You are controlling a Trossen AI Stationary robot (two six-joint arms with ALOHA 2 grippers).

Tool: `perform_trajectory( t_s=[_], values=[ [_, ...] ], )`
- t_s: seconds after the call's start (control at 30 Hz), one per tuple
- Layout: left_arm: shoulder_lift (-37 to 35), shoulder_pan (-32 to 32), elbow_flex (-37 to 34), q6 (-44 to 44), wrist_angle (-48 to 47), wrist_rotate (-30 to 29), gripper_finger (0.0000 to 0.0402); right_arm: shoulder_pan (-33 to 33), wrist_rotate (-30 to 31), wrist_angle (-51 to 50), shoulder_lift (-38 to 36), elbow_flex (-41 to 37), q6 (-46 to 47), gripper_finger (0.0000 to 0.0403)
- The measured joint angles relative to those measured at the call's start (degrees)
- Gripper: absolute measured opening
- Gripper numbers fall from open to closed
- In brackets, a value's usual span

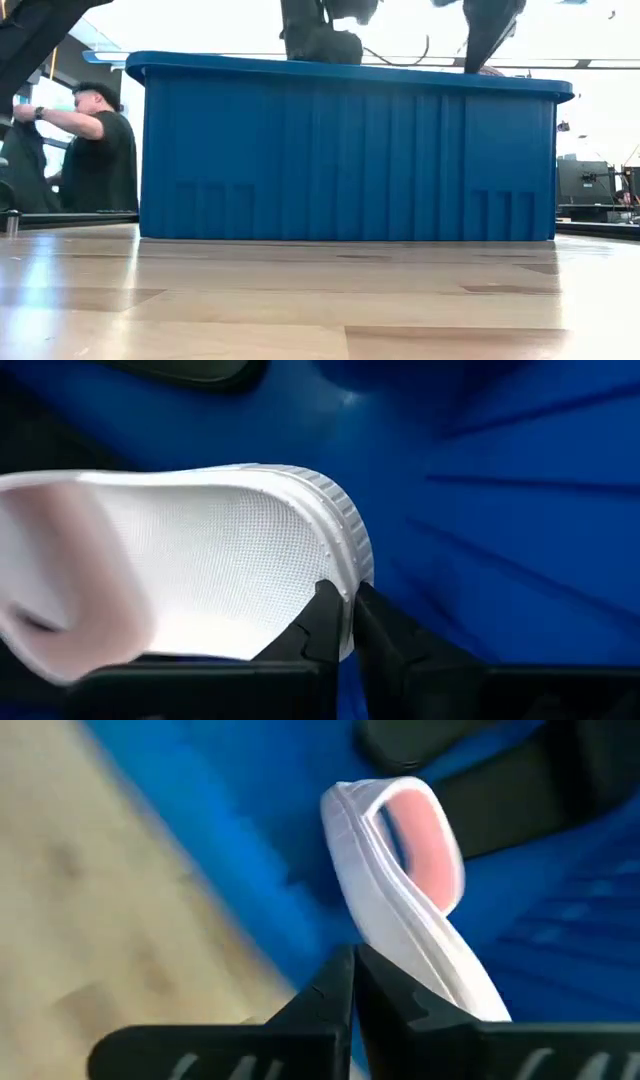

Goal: Pick and place slides into bin
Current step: Put the pink slide into the blue bin, then return to Home Position

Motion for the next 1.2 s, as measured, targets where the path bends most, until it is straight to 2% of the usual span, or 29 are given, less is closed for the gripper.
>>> perform_trajectory(
  t_s=[0.13, 0.3, 0.5, 0.57, 0.63, 0.7, 0.8, 0.93, 1.07, 1.2],
  values=[
    [0.20, 0.30, -1.45, 3.17, 3.12, -0.35, 0.0040, -1.88, 8.45, -0.33, 2.96, -0.02, -0.65, 0.0004],
    [0.13, 0.24, -0.97, 8.88, 9.89, -0.18, 0.0088, -7.26, 8.99, -3.10, 4.99, -0.02, -1.46, 0.0002],
    [0.04, 0.20, 3.80, 13.99, 12.88, -0.60, 0.0132, -11.58, 19.11, -3.18, 4.25, -0.02, -6.05, 0.0000],
    [0.03, 0.20, 6.60, 15.53, 13.38, -0.60, 0.0141, -12.58, 16.08, -1.98, 2.78, 0.02, -6.96, 0.0000],
    [-0.10, 0.20, 9.13, 17.10, 14.62, -0.45, 0.0146, -12.73, 10.41, -1.33, 1.13, 0.49, -4.90, 0.0000],
    [-0.11, 0.03, 11.16, 19.05, 16.37, 0.74, 0.0148, -11.34, 5.42, -0.71, -0.99, 1.06, -2.97, 0.0000],
    [-0.11, -0.50, 12.15, 21.60, 21.15, 1.61, 0.0149, -8.50, 1.96, -0.57, -4.35, 1.29, -0.44, 0.0000],
    [-0.09, -1.07, 12.13, 22.23, 27.31, 3.40, 0.0149, -5.12, 2.05, -1.28, -7.45, 1.31, 3.74, 0.0000],
    [-0.07, -1.75, 12.14, 23.38, 30.71, 6.31, 0.0150, -1.22, 5.35, 2.15, -9.52, 1.31, 3.47, 0.0000],
    [-0.95, -2.12, 16.41, 23.47, 27.80, 10.64, 0.0150, 3.08, 8.54, 8.14, -12.79, 2.41, 3.44, 0.0000]
  ],
)
